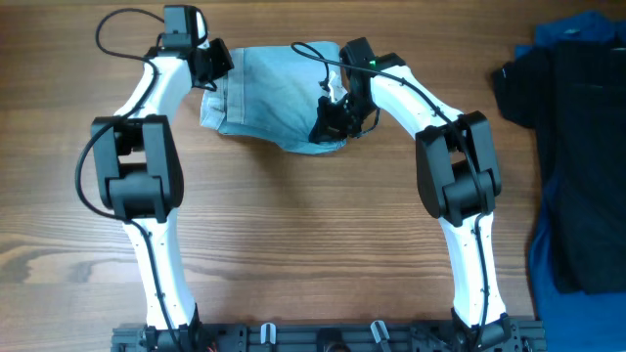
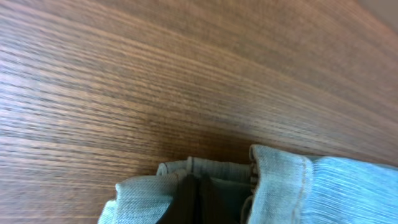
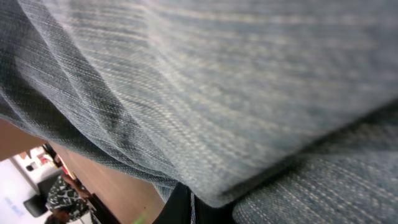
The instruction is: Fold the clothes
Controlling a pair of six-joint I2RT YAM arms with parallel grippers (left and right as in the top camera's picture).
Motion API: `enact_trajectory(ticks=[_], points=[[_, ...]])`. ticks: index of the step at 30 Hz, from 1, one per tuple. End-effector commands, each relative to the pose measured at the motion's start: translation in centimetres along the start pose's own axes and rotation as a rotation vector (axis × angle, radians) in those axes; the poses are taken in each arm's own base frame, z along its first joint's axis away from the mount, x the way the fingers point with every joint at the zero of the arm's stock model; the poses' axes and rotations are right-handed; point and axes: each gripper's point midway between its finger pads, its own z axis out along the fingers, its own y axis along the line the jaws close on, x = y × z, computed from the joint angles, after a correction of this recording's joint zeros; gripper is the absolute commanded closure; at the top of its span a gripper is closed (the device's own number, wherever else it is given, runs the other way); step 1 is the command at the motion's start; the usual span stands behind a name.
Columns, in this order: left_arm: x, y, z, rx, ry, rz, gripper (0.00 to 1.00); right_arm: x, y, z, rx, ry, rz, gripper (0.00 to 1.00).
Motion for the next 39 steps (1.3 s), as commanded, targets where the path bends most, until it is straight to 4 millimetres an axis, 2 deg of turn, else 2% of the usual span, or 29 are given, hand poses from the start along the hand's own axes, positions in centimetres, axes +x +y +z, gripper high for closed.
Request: enact_trajectory(ticks=[1, 3, 4, 6, 8, 10, 11, 13, 16, 21, 23, 25, 26, 28, 30, 31, 33, 34, 35, 36, 37, 39], points=[[-6.2, -3.8, -9.9, 0.078, -0.177, 0.044, 0.96, -1.5, 2.1, -3.4, 0.041, -0.101, -0.134, 0.95], [-5.7, -6.0, -13.9, 0.129, -0.160, 0.057, 0.96, -2.7, 4.4, -8.7, 0.065, -0.244, -0.185, 0.95], [-5.0, -6.3, -14.4, 0.133, -0.136, 0.056, 0.96, -3.1, 4.8, -10.4, 0.074, -0.292, -0.191, 0.94], [-2.5, -6.4, -13.9, 0.134, -0.037, 0.043, 0.96, -4.1, 5.4, -13.7, 0.077, -0.387, -0.208, 0.77], [0.4, -6.4, -12.3, 0.133, 0.072, 0.030, 0.96, -5.5, 5.4, -14.9, 0.067, -0.448, -0.227, 0.74], [3.1, -6.0, -10.6, 0.108, 0.165, 0.021, 0.96, -7.0, 4.6, -15.3, 0.079, -0.495, -0.236, 0.74], [5.1, -5.6, -9.2, 0.086, 0.231, 0.015, 0.96, -8.1, 3.9, -15.4, 0.104, -0.532, -0.238, 0.69], [7.5, -4.9, -7.2, 0.056, 0.312, 0.005, 0.96, -9.6, 3.2, -14.7, 0.118, -0.566, -0.250, 0.63], [9.9, -3.5, -5.2, 0.016, 0.395, -0.016, 0.96, -11.0, 2.5, -13.0, 0.111, -0.574, -0.264, 0.56], [13.4, -0.1, -2.8, -0.104, 0.505, -0.040, 0.96, -12.5, -1.1, -8.2, 0.128, -0.526, -0.252, 0.43], [14.4, 0.7, -2.1, -0.126, 0.538, -0.048, 0.96, -12.5, -3.4, -5.5, 0.140, -0.481, -0.228, 0.37], [14.6, 0.8, -2.0, -0.127, 0.541, -0.049, 0.96, -12.3, -4.7, -4.1, 0.147, -0.453, -0.205, 0.33], [14.2, 0.6, -2.3, -0.122, 0.533, -0.047, 0.96, -12.4, -4.8, -3.9, 0.148, -0.452, -0.207, 0.31], [12.0, -0.6, -3.7, -0.096, 0.473, -0.036, 0.96, -12.8, -3.6, -5.0, 0.115, -0.477, -0.246, 0.29], [8.3, -2.8, -6.6, -0.050, 0.370, -0.013, 0.96, -12.7, -0.7, -7.8, 0.033, -0.510, -0.301, 0.29], [6.3, -4.1, -8.7, -0.021, 0.302, 0.004, 0.96, -12.0, 1.2, -10.0, -0.011, -0.519, -0.321, 0.29], [4.7, -4.6, -10.9, -0.026, 0.237, 0.021, 0.96, -10.3, 3.0, -12.9, -0.017, -0.515, -0.322, 0.35], [4.2, -4.4, -11.6, -0.044, 0.215, 0.026, 0.96, -9.1, 3.7, -14.0, -0.007, -0.500, -0.337, 0.43], [4.1, -4.2, -11.6, -0.057, 0.207, 0.028, 0.96, -7.8, 4.2, -14.8, 0.007, -0.480, -0.345, 0.56], [4.2, -4.1, -11.3, -0.059, 0.210, 0.028, 0.96, -6.2, 4.3, -15.2, 0.019, -0.438, -0.331, 0.85], [4.4, -4.0, -10.8, -0.063, 0.220, 0.026, 0.96, -5.3, 4.0, -15.0, 0.026, -0.403, -0.303, 0.96], [5.1, -3.7, -9.5, -0.070, 0.242, 0.026, 0.96, -4.2, 3.2, -14.1, 0.039, -0.348, -0.262, 0.96]])
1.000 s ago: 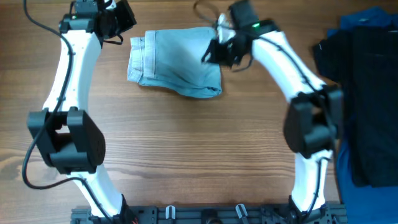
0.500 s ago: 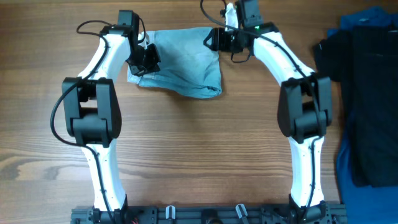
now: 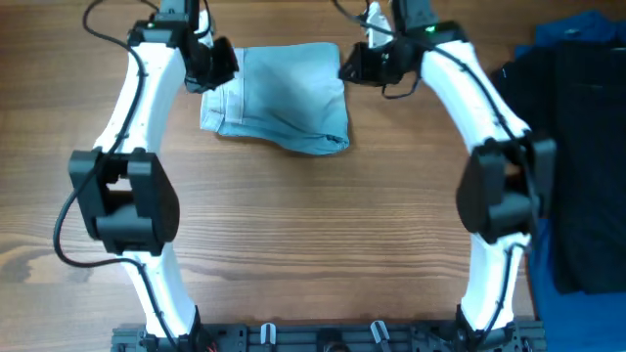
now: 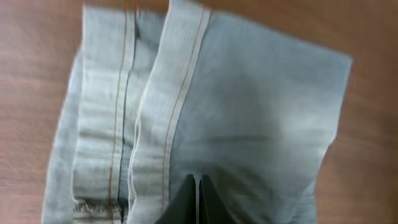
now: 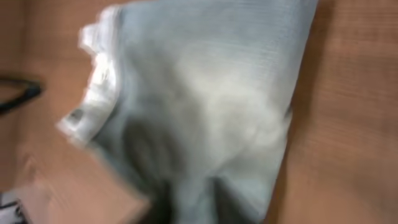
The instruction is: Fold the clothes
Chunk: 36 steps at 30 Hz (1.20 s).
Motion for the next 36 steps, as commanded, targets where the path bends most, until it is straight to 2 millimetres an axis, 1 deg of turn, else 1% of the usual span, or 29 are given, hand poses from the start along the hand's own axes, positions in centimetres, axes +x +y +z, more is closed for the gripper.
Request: enact_trajectory(ticks=[1, 3, 4, 6, 8, 10, 12, 13, 15, 16, 17, 18, 20, 21, 22, 24, 25, 26, 28, 30, 33, 34, 36], points=[[0.6, 1.1, 2.6, -0.044, 0.037, 0.007, 0.96, 2.2, 0.5, 0.2, -0.011, 0.075, -0.011, 0.96], [1.3, 1.5, 4.6, -0.054, 0.070, 0.007, 0.96, 4.3, -0.2, 1.6, -0.004, 0.133, -0.006, 0.96], [1.8, 1.8, 5.7, -0.063, 0.094, 0.003, 0.96, 5.6, -0.5, 2.7, -0.003, 0.162, 0.001, 0.96], [2.7, 2.4, 7.2, -0.077, 0.129, -0.001, 0.96, 7.6, -1.0, 4.6, -0.006, 0.189, -0.002, 0.97], [3.2, 2.9, 8.4, -0.089, 0.155, -0.007, 0.96, 9.7, -1.5, 6.8, -0.012, 0.204, -0.020, 0.95], [3.5, 3.3, 8.9, -0.097, 0.166, -0.009, 0.96, 11.2, -2.0, 8.1, -0.012, 0.211, -0.008, 0.92], [3.6, 3.4, 8.9, -0.102, 0.168, -0.010, 0.96, 12.4, -2.8, 8.8, -0.005, 0.217, 0.027, 0.92], [3.3, 3.2, 8.6, -0.097, 0.157, -0.008, 0.96, 12.6, -2.9, 8.8, -0.003, 0.224, 0.030, 0.92], [1.8, 2.3, 7.1, -0.073, 0.098, 0.003, 0.96, 12.2, -3.0, 8.3, -0.007, 0.215, 0.035, 0.96], [1.1, 1.9, 6.2, -0.064, 0.075, 0.007, 0.96, 11.8, -2.9, 7.9, -0.013, 0.206, 0.037, 0.96], [0.3, 1.5, 4.8, -0.055, 0.040, 0.011, 0.96, 11.4, -2.9, 7.5, -0.019, 0.197, 0.042, 0.96], [-0.8, 1.4, 3.0, -0.066, -0.012, 0.016, 0.96, 10.7, -3.0, 6.6, -0.016, 0.185, 0.051, 0.96], [-2.4, 2.1, 0.8, -0.121, -0.091, 0.017, 0.95, 9.6, -3.6, 4.6, -0.007, 0.155, 0.073, 0.96], [-3.0, 2.7, -0.1, -0.155, -0.127, 0.014, 0.80, 8.7, -4.3, 2.9, 0.000, 0.124, 0.094, 0.96], [-3.3, 3.3, -0.4, -0.177, -0.137, 0.008, 0.60, 8.1, -5.0, 1.4, 0.008, 0.099, 0.115, 0.92], [-3.2, 4.4, -0.1, -0.199, -0.123, 0.020, 0.16, 7.2, -7.0, -2.0, 0.030, 0.048, 0.177, 0.68], [-2.8, 5.1, 0.7, -0.209, -0.104, 0.017, 0.00, 6.9, -8.7, -4.0, 0.046, 0.022, 0.227, 0.49], [-2.3, 5.5, 1.6, -0.214, -0.078, 0.045, 0.00, 6.9, -10.2, -5.2, 0.059, 0.009, 0.271, 0.42], [-1.5, 6.1, 3.2, -0.224, -0.030, 0.085, 0.00, 7.4, -12.5, -6.7, 0.080, -0.002, 0.340, 0.37], [-0.4, 6.5, 5.1, -0.210, 0.028, 0.112, 0.00, 7.9, -14.7, -7.9, 0.120, -0.009, 0.393, 0.36], [1.4, 6.0, 7.8, -0.126, 0.115, 0.137, 0.00, 8.6, -16.5, -8.9, 0.176, -0.010, 0.432, 0.34], [1.6, 6.2, 8.2, -0.125, 0.124, 0.134, 0.00, 8.7, -16.7, -9.0, 0.187, -0.008, 0.435, 0.34], [2.1, 6.6, 9.1, -0.132, 0.145, 0.129, 0.00, 8.8, -17.1, -9.0, 0.212, -0.007, 0.435, 0.29]])
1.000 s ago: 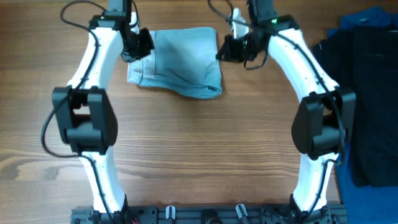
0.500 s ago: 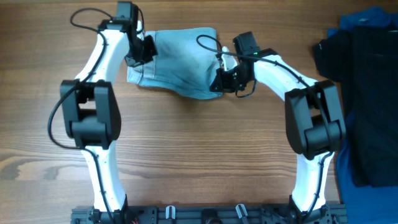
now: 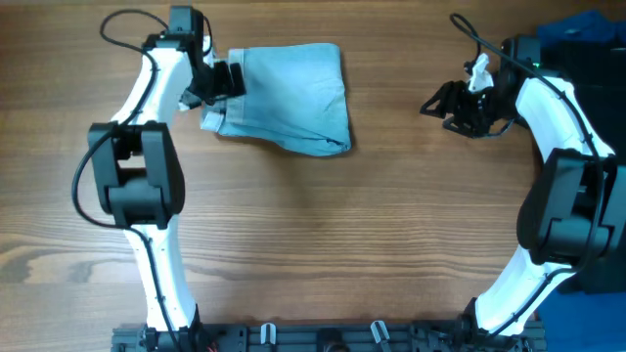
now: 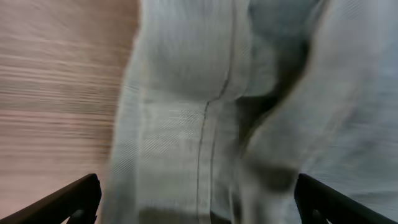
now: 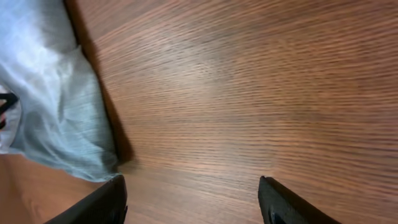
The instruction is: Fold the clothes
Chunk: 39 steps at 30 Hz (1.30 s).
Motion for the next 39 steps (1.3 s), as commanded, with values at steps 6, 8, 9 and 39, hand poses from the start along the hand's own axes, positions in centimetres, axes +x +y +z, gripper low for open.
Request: enact_trajectory(ticks=[6, 8, 9, 39], points=[[2.4, -1.1, 3.3, 0.032, 0.095, 0.048, 0.15, -0.4, -0.7, -0.4, 0.053, -0.025, -0.009, 0.15], [3.0, -1.4, 3.5, 0.029, 0.115, 0.056, 0.58, -0.6, -1.3, -0.5, 0.090, -0.031, -0.008, 0.09], [3.4, -1.6, 3.5, 0.027, 0.128, 0.060, 0.77, -0.6, -1.7, -0.5, 0.110, -0.035, -0.008, 0.04], [-8.1, -14.4, -15.7, -0.201, -0.507, 0.678, 0.91, -7.4, 0.1, -1.5, 0.067, -0.304, -0.148, 0.00]])
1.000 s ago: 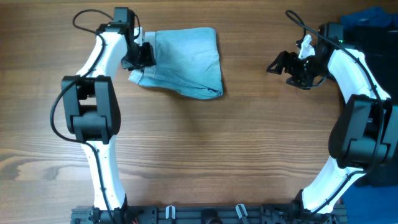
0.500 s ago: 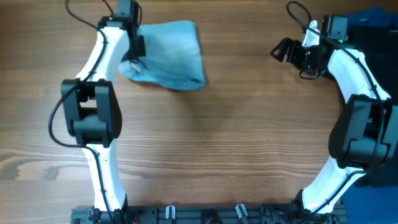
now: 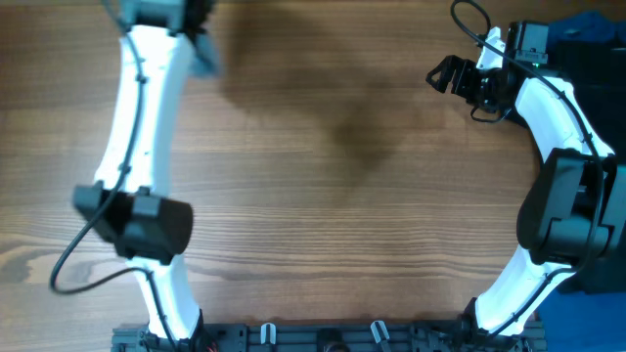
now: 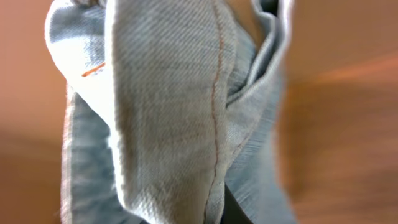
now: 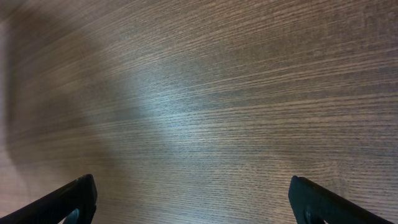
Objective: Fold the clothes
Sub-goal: 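Lift the folded shorts with the left gripper and carry them upward, then set the folded shorts down at top center and release the left gripper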
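Note:
The light blue denim garment (image 4: 168, 112) hangs bunched from my left gripper (image 4: 211, 214), which is shut on it and fills the left wrist view. From overhead only a blurred bit of the denim (image 3: 203, 57) shows beside the raised left arm at the far left. My right gripper (image 3: 445, 76) is open over bare wood at the far right, its fingertips (image 5: 74, 199) spread wide with nothing between them.
A pile of dark clothes (image 3: 587, 147) lies along the right edge of the table, with a blue cloth (image 3: 587, 24) at its far end. The right arm arches in front of this pile. The wooden table (image 3: 323, 196) is bare in the middle.
The left gripper was open at the left edge of the folded denim on the table. Now it is shut on the denim and holds it off the table at the far left. The right gripper barely shifted.
First both grippers were shut at the denim, left at its edge and right under a fold. Then the denim lay folded flat at the far side. The right gripper then stood open away to the right, the left open at the denim's edge. Now the left holds it up.

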Controlling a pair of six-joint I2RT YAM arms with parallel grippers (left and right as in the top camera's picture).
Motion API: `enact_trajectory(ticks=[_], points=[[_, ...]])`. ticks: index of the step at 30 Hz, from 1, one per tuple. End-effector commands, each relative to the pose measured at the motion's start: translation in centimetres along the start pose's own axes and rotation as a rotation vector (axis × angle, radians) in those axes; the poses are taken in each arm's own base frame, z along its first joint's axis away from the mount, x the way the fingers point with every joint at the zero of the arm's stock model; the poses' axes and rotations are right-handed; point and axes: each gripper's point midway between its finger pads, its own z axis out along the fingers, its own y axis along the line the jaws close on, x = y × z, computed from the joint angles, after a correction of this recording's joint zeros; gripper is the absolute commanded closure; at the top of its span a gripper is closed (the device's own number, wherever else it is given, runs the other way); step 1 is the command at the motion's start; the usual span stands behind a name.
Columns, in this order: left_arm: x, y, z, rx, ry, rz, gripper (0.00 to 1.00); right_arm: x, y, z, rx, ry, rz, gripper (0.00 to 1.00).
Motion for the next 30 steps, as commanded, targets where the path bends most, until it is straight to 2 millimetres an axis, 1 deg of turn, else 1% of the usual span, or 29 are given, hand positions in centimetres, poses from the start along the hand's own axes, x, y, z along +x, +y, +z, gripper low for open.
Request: enact_trajectory(ticks=[1, 2, 3, 4, 5, 6, 7, 8, 9, 10, 12, 13, 14, 15, 17, 19, 20, 21, 22, 24, 26, 28, 30], points=[[5.3, -20.3, 4.9, 0.399, 0.154, 0.081, 0.94, -0.5, 0.1, -0.4, 0.005, -0.016, -0.006, 0.00], [6.1, -22.9, 5.1, 0.421, 0.173, 0.096, 0.96, -0.5, 0.1, -0.4, 0.005, -0.016, -0.006, 0.01], [6.2, -25.9, 4.4, 0.451, 0.162, 0.132, 0.96, -0.5, 0.1, -0.4, 0.004, -0.017, -0.006, 0.01], [5.1, -27.9, 3.3, 0.460, 0.116, 0.146, 0.96, -0.5, 0.1, -0.4, 0.005, -0.016, -0.006, 0.01], [3.6, -28.6, 2.4, 0.441, 0.062, 0.135, 0.96, -0.5, 0.1, -0.4, 0.004, -0.017, -0.007, 0.00], [1.4, -28.7, 1.0, 0.405, -0.009, 0.119, 0.96, -0.5, 0.1, -0.4, 0.004, -0.017, -0.006, 0.01], [-0.6, -28.2, -0.5, 0.373, -0.064, 0.104, 0.96, -0.5, 0.1, -0.4, 0.004, -0.017, -0.006, 0.00], [-2.4, -27.0, -2.2, 0.350, -0.109, 0.084, 0.96, -0.5, 0.1, -0.4, 0.005, -0.016, -0.006, 0.00], [-3.6, -25.7, -3.6, 0.345, -0.137, 0.066, 0.96, -0.5, 0.1, -0.4, 0.004, -0.017, -0.006, 0.01], [-4.2, -24.1, -4.2, 0.334, -0.150, 0.048, 0.96, -0.5, 0.1, -0.4, 0.004, -0.017, -0.007, 0.01], [-4.5, -20.6, -4.3, 0.303, -0.141, 0.019, 0.96, -0.5, 0.1, -0.4, 0.004, -0.017, -0.007, 0.01], [-4.2, -18.3, -3.8, 0.278, -0.122, 0.001, 0.96, -0.5, 0.1, -0.4, 0.004, -0.017, -0.006, 0.00], [-3.4, -15.3, -3.1, 0.262, -0.088, -0.025, 0.96, -0.5, 0.1, -0.4, 0.004, -0.017, -0.006, 0.01], [-2.9, -13.3, -2.6, 0.257, -0.066, -0.056, 0.96, -0.5, 0.1, -0.4, 0.004, -0.017, -0.006, 0.01], [-1.7, -7.9, -1.2, 0.230, -0.030, -0.173, 0.96, -0.5, 0.1, -0.4, 0.004, -0.017, -0.006, 0.00], [-0.4, -3.7, 0.0, 0.255, -0.007, -0.275, 0.96, -0.5, 0.1, -0.4, 0.004, -0.017, -0.006, 0.01], [1.4, 0.2, 1.4, 0.238, 0.025, -0.329, 0.96, -0.5, 0.1, -0.4, 0.004, -0.017, -0.006, 0.00], [2.7, 2.6, 2.1, 0.201, 0.048, -0.351, 0.96, -0.5, 0.1, -0.4, 0.004, -0.017, -0.006, 0.00], [3.7, 4.2, 2.6, 0.178, 0.065, -0.353, 0.96, -0.5, 0.1, -0.4, 0.004, -0.017, -0.006, 0.01], [6.2, 8.8, 3.5, 0.106, 0.099, -0.368, 0.96, -0.5, 0.1, -0.4, 0.004, -0.017, -0.006, 0.01], [8.4, 13.0, 4.0, 0.042, 0.118, -0.364, 0.96, -0.5, 0.1, -0.4, 0.004, -0.017, -0.006, 0.00], [9.5, 14.9, 4.2, 0.016, 0.129, -0.349, 0.96, -0.5, 0.1, -0.4, 0.004, -0.017, -0.006, 0.00], [9.7, 15.1, 4.2, 0.011, 0.131, -0.349, 0.96, -0.5, 0.1, -0.4, 0.004, -0.017, -0.006, 0.00]])
